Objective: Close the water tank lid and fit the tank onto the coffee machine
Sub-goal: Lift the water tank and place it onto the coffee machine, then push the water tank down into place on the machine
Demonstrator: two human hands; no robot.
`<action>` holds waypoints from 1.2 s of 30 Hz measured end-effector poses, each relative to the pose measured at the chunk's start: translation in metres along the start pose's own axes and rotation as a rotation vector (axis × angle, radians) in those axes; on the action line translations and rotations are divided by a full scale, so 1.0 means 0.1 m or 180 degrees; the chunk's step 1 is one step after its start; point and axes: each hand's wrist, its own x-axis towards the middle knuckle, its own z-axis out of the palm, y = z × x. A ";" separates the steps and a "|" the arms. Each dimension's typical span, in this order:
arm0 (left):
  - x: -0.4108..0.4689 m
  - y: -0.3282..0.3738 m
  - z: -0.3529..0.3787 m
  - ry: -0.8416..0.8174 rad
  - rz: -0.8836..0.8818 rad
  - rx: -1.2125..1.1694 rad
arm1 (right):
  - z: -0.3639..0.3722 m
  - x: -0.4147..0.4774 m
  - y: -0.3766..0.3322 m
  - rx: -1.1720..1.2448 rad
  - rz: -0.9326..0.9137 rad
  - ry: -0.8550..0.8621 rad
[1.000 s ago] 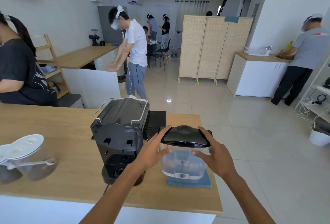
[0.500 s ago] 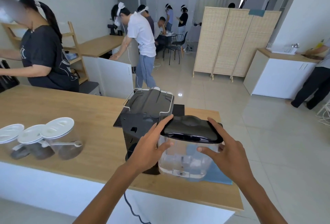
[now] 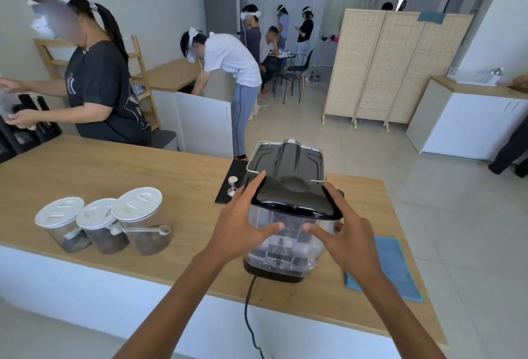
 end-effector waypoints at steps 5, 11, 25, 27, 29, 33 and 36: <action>0.11 -0.20 -0.11 0.0026 -0.0075 -0.0152 | 0.19 0.11 -0.08 -0.0222 -0.0026 0.0060; 0.18 -0.34 -0.11 0.0037 -0.0082 -0.0360 | 0.29 0.15 -0.16 -0.0394 -0.0019 0.0104; 0.33 -0.53 -0.04 -0.0043 -0.0027 -0.0686 | 0.35 0.27 -0.15 -0.0690 -0.0085 0.0150; 0.34 -0.55 -0.03 -0.0069 -0.0017 -0.0722 | 0.36 0.29 -0.12 -0.0707 -0.0074 0.0147; 0.35 -0.58 -0.02 -0.0079 0.0018 -0.0738 | 0.38 0.30 -0.10 -0.0733 -0.0075 0.0181; 0.37 -0.62 -0.01 -0.0105 0.0085 -0.0665 | 0.42 0.29 -0.05 -0.0806 -0.0093 0.0198; 0.35 -0.67 0.03 -0.0125 0.0058 -0.0638 | 0.47 0.27 0.07 -0.0761 -0.0130 0.0166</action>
